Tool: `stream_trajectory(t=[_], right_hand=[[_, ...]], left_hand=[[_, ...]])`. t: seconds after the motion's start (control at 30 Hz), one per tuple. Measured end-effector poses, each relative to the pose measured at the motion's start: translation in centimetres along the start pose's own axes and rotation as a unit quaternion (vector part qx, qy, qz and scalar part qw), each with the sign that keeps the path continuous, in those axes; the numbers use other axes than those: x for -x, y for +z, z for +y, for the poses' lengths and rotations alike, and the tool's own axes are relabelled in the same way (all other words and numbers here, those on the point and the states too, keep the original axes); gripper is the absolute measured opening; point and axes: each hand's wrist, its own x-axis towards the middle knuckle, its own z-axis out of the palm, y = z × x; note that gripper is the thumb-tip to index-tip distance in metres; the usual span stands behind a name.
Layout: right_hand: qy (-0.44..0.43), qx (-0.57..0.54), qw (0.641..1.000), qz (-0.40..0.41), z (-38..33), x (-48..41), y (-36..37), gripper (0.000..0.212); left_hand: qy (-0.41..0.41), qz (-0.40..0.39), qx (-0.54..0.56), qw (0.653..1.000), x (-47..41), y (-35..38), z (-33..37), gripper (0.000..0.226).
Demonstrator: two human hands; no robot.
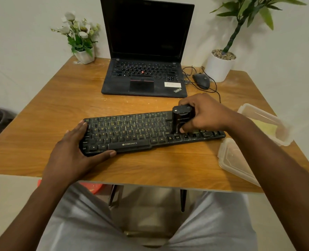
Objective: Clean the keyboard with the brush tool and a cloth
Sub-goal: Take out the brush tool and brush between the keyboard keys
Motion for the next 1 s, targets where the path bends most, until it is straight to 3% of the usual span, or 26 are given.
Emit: stream_trajectory(t=[0.2, 0.43, 0.7, 1.0], right_hand=[[0.003, 0.034, 0.997, 0.067, 0.5, -0.1, -0.4, 0.035], [0.016, 0.014, 1.0, -0.016, 1.6, 0.4, -1.6, 0.035], [0.012, 0.014, 0.999, 0.046, 1.5, -0.1, -1.0, 0.036], [0.012, -0.038, 0.999, -0.01, 2.4, 0.6, -1.5, 0.037]], left_hand=[[-0.001, 0.001, 0.006, 1.0, 0.1, 0.0, 0.0, 0.141], [0.0, 0.004, 0.002, 1.0, 0.2, -0.1, 0.3, 0.131], [0.0, 0.001, -0.003, 1.0, 0.1, -0.1, 0.2, 0.132], [0.0, -0.001, -0.002, 1.0, 0.2, -0.2, 0.2, 0.132]])
